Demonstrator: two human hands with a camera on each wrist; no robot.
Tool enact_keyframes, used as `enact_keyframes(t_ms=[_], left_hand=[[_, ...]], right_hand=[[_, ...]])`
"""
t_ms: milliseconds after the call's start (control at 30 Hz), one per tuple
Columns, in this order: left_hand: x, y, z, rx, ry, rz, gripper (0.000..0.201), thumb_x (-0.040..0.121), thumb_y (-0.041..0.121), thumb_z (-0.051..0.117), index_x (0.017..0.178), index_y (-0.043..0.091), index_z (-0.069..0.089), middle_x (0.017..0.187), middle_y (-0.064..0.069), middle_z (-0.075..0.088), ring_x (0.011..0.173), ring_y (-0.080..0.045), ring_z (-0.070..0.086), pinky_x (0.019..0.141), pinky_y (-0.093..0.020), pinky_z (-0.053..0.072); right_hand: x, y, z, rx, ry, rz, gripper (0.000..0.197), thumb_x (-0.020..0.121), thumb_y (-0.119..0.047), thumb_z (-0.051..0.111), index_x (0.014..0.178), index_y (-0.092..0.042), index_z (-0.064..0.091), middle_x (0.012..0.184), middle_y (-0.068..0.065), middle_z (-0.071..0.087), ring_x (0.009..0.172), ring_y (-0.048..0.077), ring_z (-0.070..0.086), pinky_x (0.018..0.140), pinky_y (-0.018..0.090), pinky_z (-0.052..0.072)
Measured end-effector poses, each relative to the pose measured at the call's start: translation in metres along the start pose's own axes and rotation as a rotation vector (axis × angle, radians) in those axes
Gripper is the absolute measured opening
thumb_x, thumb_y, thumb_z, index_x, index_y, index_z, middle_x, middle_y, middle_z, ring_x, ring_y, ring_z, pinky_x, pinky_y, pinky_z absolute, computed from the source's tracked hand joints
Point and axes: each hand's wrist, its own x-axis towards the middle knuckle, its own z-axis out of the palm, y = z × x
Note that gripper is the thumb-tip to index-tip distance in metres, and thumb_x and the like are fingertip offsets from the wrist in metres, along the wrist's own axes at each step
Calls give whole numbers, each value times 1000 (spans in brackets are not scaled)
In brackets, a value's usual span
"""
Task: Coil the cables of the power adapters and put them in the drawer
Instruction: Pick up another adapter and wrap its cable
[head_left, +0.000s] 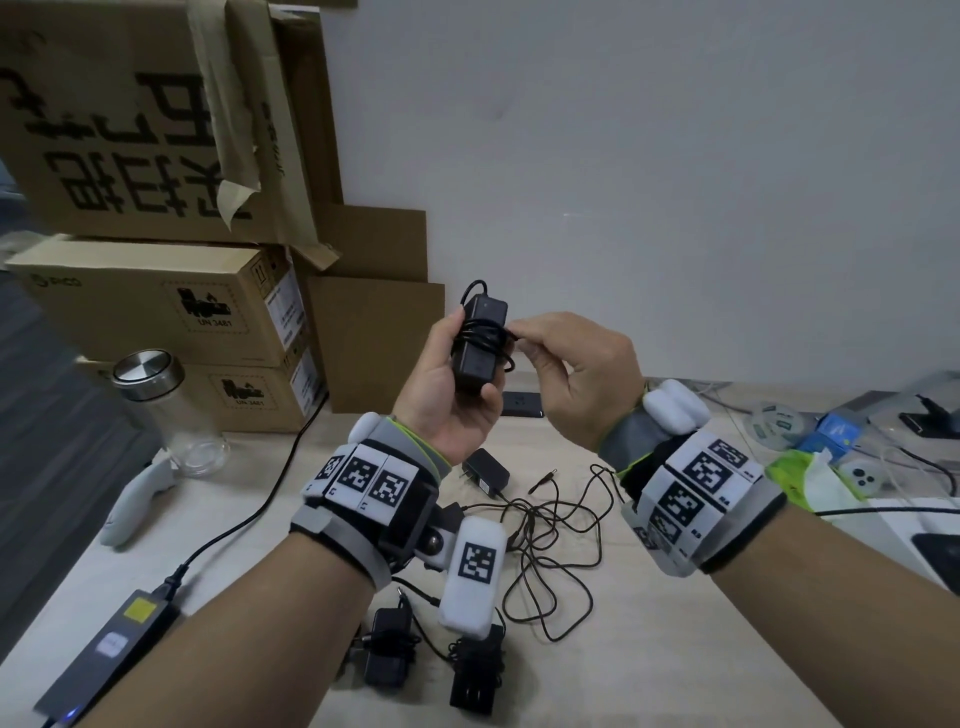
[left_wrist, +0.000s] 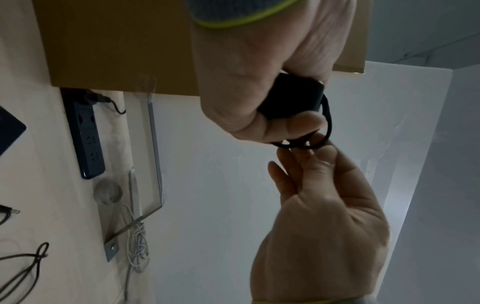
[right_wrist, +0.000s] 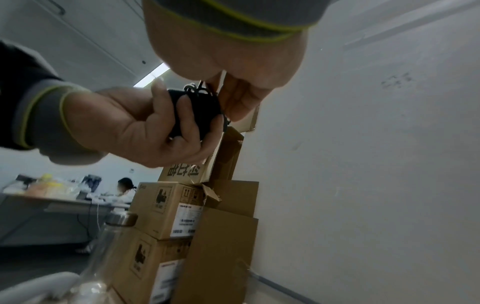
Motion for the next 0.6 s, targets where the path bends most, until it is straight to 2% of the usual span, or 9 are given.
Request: enact_keyframes(t_ms=[100, 200, 300, 467, 600], left_hand=[[0, -2, -3, 32, -6, 4, 46, 88, 53, 53, 111, 14, 60, 84, -3, 58, 54, -5, 53, 36, -11, 41], [0, -3, -7, 45, -6, 4, 47, 87, 54, 55, 111, 14, 59, 83, -3, 58, 54, -5, 53, 36, -12, 41], [-2, -3, -11, 96, -6, 12, 47, 88, 53, 54, 111, 12, 61, 83, -3, 59, 58, -7, 51, 38, -13, 43], [-6, -1, -11, 140, -41, 33, 43, 87, 49, 53, 108, 12, 63, 87, -3, 63, 62, -10, 48, 39, -15, 41], [-8, -1, -8, 115, -53, 71, 39, 93, 48, 48, 102, 13, 65, 78, -3, 65, 57, -9, 48, 40, -14, 44]], right_hand=[[2, -2, -2, 65, 5, 132, 16, 89, 0, 59, 94, -6, 73, 85, 3, 73, 76, 12, 65, 71, 23, 52], [5, -5, -3, 135, -49, 289, 13, 86, -5, 65, 91, -11, 75, 82, -3, 73, 73, 5, 65, 70, 15, 51], [10, -4, -4, 153, -93, 399, 7, 82, -9, 70, 84, -13, 75, 76, -5, 71, 69, 8, 65, 69, 20, 53], [12, -4, -6, -34, -130, 187, 8, 83, -11, 62, 80, -10, 68, 73, 1, 65, 64, 15, 57, 61, 34, 50], [9, -7, -5, -18, -34, 160, 8, 85, -9, 59, 81, -8, 65, 77, 3, 62, 66, 15, 55, 59, 34, 49]])
